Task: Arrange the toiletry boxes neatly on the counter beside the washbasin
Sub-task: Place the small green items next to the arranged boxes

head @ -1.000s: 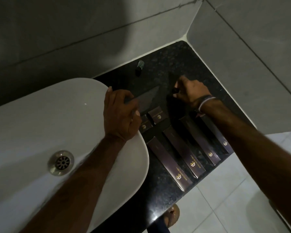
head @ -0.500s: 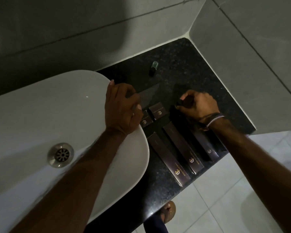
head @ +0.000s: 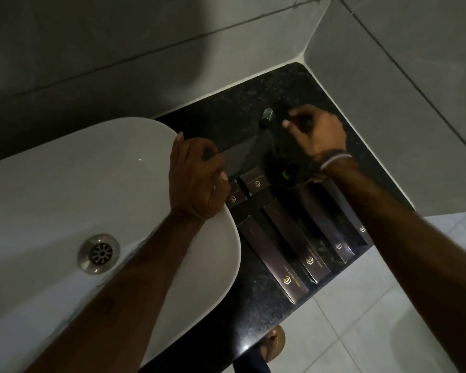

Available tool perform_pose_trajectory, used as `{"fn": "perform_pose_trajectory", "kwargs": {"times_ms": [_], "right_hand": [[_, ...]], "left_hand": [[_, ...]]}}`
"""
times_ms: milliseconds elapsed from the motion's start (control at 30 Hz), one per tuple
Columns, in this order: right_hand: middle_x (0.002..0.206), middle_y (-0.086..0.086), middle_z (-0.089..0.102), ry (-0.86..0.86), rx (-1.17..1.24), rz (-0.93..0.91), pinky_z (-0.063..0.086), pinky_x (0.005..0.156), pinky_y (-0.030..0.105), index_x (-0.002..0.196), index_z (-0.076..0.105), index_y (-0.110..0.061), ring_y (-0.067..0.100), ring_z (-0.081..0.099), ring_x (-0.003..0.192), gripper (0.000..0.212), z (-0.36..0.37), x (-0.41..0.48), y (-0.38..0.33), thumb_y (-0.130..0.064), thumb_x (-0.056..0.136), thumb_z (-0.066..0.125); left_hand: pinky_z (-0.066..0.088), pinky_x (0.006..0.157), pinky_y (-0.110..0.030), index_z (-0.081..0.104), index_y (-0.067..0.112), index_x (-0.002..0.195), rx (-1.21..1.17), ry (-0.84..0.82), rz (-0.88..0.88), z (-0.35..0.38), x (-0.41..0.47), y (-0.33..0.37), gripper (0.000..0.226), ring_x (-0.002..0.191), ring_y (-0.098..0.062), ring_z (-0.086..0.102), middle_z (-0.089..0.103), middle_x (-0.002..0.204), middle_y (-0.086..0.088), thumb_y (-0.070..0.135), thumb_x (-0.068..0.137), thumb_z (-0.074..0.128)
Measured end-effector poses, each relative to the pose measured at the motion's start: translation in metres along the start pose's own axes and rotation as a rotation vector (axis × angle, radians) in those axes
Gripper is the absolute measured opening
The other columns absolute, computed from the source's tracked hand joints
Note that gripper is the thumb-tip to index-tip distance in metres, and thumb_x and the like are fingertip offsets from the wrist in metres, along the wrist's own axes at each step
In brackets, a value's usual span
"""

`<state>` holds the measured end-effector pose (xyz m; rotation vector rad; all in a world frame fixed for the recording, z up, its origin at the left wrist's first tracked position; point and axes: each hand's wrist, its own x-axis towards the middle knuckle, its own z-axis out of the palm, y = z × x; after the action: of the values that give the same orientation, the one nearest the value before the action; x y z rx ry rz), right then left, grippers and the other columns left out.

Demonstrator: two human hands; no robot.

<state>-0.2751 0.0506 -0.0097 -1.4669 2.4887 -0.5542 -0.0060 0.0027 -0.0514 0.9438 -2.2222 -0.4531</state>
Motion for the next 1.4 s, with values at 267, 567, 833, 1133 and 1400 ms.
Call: {"fn": "perform_pose_trajectory", "kwargs": {"times_ms": [267,567,833,1133,1400], "right_hand": [[0.12,0.018,0.062,-0.346,-0.824,-0.517,0.053,0.077,0.047,0.131,0.059,-0.015,0.039,0.063,0.103,0.036,0.023,0.075,-0.033,-0.023,0.096,0.056],[0.117,0.014,0.061,-0.228,-0.315,-0.072,0.05,0.087,0.041,0.113,0.07,-0.017,0.036,0.06,0.107,0.031,0.005,0.036,0.028,-0.03,0.084,0.07],[0.105,-0.002,0.071,-0.095,0.016,0.221,0.047,0.085,0.03,0.108,0.066,-0.028,0.02,0.065,0.1,0.032,0.004,-0.01,0.065,-0.032,0.078,0.076],[0.105,0.001,0.07,-0.252,-0.089,0.226,0.048,0.075,0.03,0.107,0.07,-0.027,0.018,0.064,0.092,0.034,-0.001,-0.019,0.066,-0.04,0.077,0.078],[0.103,0.004,0.07,-0.295,-0.147,0.261,0.048,0.073,0.032,0.105,0.071,-0.026,0.019,0.061,0.086,0.03,-0.001,-0.023,0.057,-0.036,0.078,0.078]], "left_hand": [[0.017,0.122,-0.04,0.061,0.013,0.075,-0.017,0.003,-0.013,0.0,0.0,0.0,0.03,0.101,-0.028,0.053,0.059,0.097,-0.014,0.034,0.084,0.041],[0.016,0.122,-0.036,0.062,0.011,0.074,-0.027,-0.008,-0.019,-0.002,0.0,0.003,0.032,0.099,-0.031,0.056,0.06,0.095,-0.015,0.031,0.084,0.041],[0.018,0.121,-0.041,0.062,0.012,0.075,-0.013,-0.034,-0.024,-0.003,0.001,0.002,0.03,0.1,-0.031,0.056,0.06,0.097,-0.014,0.032,0.085,0.041],[0.024,0.119,-0.049,0.064,0.009,0.079,0.006,-0.048,-0.021,-0.006,0.0,0.005,0.032,0.098,-0.035,0.058,0.061,0.097,-0.017,0.031,0.086,0.042],[0.027,0.118,-0.054,0.067,0.006,0.08,0.031,-0.07,-0.022,-0.01,0.001,0.009,0.038,0.099,-0.039,0.059,0.062,0.097,-0.019,0.032,0.086,0.04]]}}
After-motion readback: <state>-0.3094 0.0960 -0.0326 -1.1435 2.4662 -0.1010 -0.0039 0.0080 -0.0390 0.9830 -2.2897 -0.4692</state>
